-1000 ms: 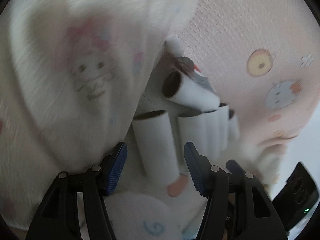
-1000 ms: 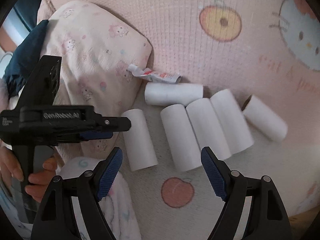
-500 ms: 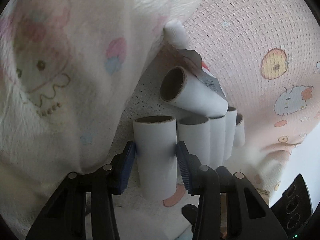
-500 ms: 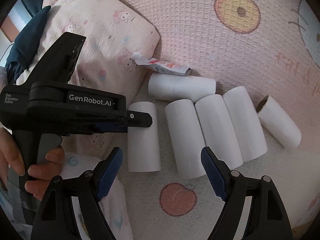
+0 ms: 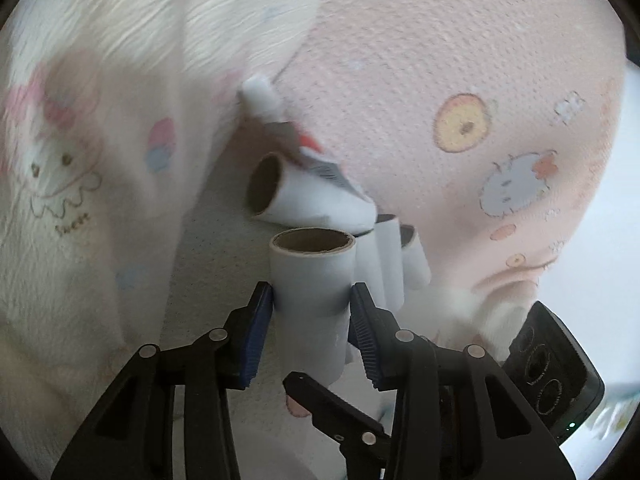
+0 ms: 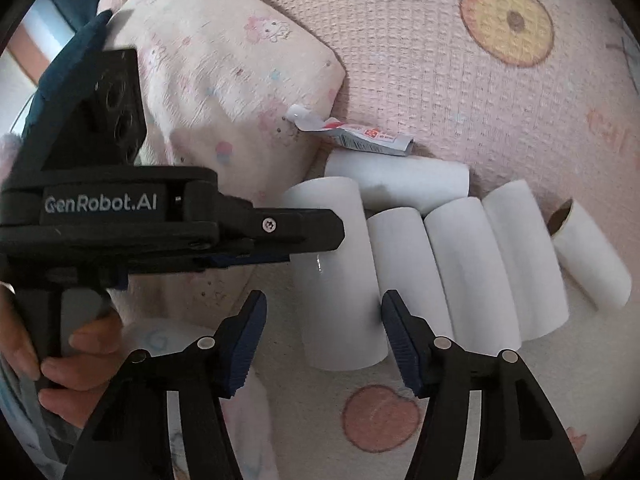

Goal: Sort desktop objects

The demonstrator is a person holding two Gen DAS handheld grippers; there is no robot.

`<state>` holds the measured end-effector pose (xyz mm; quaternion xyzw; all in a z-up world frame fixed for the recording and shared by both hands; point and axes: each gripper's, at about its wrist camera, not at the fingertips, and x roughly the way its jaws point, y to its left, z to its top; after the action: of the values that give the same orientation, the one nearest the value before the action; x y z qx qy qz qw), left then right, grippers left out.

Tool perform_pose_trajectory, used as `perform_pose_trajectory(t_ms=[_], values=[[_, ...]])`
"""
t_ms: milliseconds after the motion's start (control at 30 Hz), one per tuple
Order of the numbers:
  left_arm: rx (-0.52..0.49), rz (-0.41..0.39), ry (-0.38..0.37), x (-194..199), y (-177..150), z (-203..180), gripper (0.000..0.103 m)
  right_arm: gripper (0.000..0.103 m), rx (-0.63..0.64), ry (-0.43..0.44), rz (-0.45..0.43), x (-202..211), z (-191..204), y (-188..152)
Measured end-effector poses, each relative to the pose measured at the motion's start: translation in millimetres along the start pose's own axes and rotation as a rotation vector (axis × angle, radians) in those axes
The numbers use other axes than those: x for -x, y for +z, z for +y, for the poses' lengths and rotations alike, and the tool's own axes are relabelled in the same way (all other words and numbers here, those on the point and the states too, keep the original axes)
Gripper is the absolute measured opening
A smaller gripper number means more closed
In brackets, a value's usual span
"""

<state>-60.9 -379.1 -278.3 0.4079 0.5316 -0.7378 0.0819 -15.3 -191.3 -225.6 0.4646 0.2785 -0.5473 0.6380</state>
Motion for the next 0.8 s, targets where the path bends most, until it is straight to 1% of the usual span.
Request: perform_pose_trajectory(t_ms=[33, 67, 100, 133, 233, 367, 467, 567, 667, 733, 767, 800], values=[[-0.007, -0.013, -0.016, 2, -1, -1, 0.037, 0.049, 0.004, -0.008, 0.002, 1, 0, -1], [-0.008, -0.019, -0.029, 4, -1, -1, 0.028, 0.046, 0.007, -0.027, 0.003, 1, -1, -2], [-0.005, -0.02, -0.044, 4, -3, -1, 0.023, 0.044, 0.003, -0.039, 0.008, 2, -2, -4], [-0.005, -0.018, -0.046, 4, -4, -2, 0.022, 0.044, -0.012, -0.039, 0.011, 2, -5, -5], [-0.039, -0.01, -0.025, 1, -7, -10, 0.021, 0.044, -0.037, -0.018, -0.04, 14, -10, -11], [-0.039, 0.012, -0.035, -5, -10, -20, 0.021, 0.044, -0.068, -0.017, -0.048, 24, -16, -16], [-0.051, 0.042, -0.039, -13, -15, -29, 0.022, 0.044, -0.072, -0.052, -0.041, 33, -20, -22], [-0.087, 0.062, -0.035, -15, -27, -40, 0.022, 0.044, -0.089, -0.088, -0.054, 50, -32, -32], [-0.136, 0.106, -0.031, -24, -45, -55, 0.023, 0.044, -0.118, -0.11, -0.062, 64, -42, -44], [-0.159, 0.14, -0.033, -34, -58, -66, 0.023, 0.043, -0.148, -0.126, -0.061, 71, -46, -58], [-0.164, 0.154, -0.03, -38, -62, -68, 0.023, 0.042, -0.159, -0.124, -0.063, 75, -46, -63], [-0.167, 0.182, -0.044, -44, -68, -71, 0.023, 0.038, -0.177, -0.107, -0.064, 77, -48, -70]])
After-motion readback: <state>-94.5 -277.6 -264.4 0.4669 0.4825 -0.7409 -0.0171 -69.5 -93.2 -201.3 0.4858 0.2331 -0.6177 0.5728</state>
